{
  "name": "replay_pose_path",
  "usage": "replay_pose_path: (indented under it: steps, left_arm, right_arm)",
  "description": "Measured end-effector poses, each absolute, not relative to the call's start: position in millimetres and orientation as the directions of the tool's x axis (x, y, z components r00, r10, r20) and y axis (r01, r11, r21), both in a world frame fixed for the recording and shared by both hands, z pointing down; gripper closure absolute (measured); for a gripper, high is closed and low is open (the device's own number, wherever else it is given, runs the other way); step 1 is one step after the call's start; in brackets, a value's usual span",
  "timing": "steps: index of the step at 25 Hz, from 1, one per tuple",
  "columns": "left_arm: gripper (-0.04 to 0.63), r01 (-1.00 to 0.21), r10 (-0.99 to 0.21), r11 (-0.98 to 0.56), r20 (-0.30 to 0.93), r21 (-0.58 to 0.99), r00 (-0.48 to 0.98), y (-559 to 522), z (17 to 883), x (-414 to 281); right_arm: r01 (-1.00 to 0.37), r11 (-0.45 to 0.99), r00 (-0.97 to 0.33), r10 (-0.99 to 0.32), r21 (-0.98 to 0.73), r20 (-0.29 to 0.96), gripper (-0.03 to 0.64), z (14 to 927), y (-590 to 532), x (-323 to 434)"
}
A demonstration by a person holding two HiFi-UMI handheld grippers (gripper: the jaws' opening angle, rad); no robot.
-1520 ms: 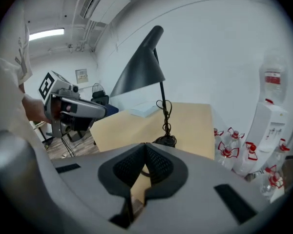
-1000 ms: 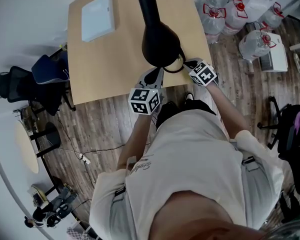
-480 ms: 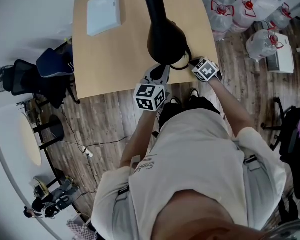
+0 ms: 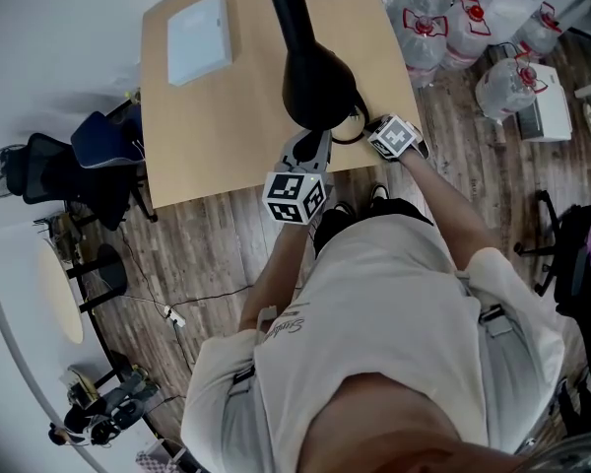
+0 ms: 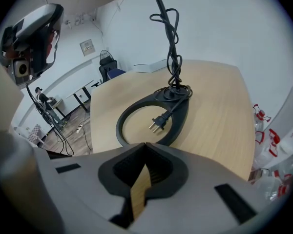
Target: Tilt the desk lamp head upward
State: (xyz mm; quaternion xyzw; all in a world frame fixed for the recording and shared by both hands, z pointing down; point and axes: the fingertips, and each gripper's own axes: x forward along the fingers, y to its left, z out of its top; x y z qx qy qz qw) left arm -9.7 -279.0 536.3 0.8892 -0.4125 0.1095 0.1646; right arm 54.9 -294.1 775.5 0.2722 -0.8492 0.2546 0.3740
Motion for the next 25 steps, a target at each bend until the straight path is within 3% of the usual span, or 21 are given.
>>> replay_pose_path:
  steps: [25]
  left_arm:
    - [0.58, -0.757, -0.715, -0.638, 0.254, 0.145, 0.651, -235.8, 469.4, -15.6]
  right_arm:
    - [-0.67, 0.72, -0.544, -0.311, -0.18, 0.779, 0.621, 771.6, -294.7, 56.6]
